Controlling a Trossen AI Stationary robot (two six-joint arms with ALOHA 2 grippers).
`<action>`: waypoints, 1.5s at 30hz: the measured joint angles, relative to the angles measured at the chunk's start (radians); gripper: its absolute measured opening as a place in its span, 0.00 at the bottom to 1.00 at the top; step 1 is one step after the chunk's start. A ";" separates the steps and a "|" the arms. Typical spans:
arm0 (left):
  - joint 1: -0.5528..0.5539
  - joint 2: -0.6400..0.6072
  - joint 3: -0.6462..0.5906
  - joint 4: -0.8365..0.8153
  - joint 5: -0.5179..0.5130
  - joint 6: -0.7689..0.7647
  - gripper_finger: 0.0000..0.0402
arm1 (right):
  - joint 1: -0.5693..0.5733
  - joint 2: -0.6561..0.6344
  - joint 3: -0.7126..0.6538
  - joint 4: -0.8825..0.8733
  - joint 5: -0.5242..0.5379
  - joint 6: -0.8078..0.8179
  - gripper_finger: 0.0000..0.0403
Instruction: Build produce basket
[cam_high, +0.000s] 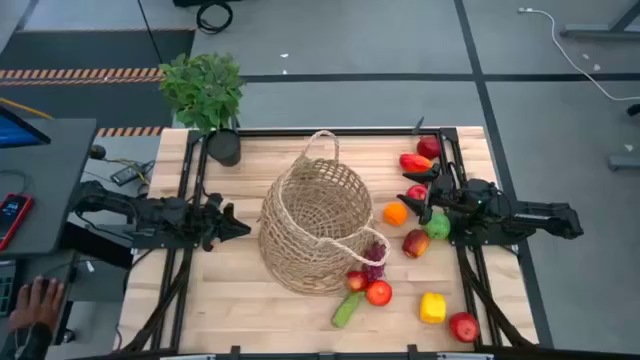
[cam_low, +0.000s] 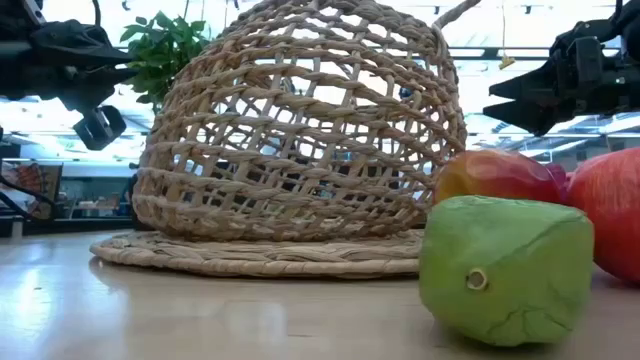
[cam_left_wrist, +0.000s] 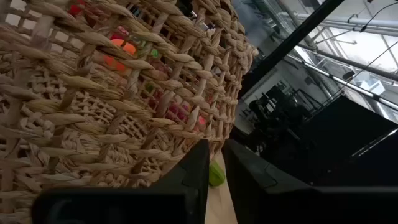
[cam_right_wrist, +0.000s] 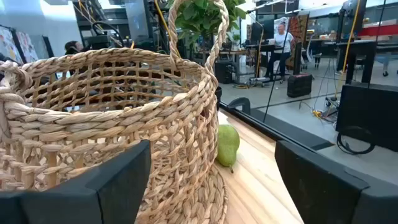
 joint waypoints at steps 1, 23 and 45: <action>0.000 0.000 0.000 0.000 0.000 0.000 0.15 | 0.000 0.000 0.000 0.000 0.000 0.000 0.86; 0.000 0.000 0.000 0.000 0.000 0.000 0.16 | 0.000 0.000 0.000 0.000 0.000 0.000 0.86; 0.000 0.000 0.000 0.000 0.000 0.000 0.14 | 0.000 0.000 0.000 0.000 0.000 0.000 0.86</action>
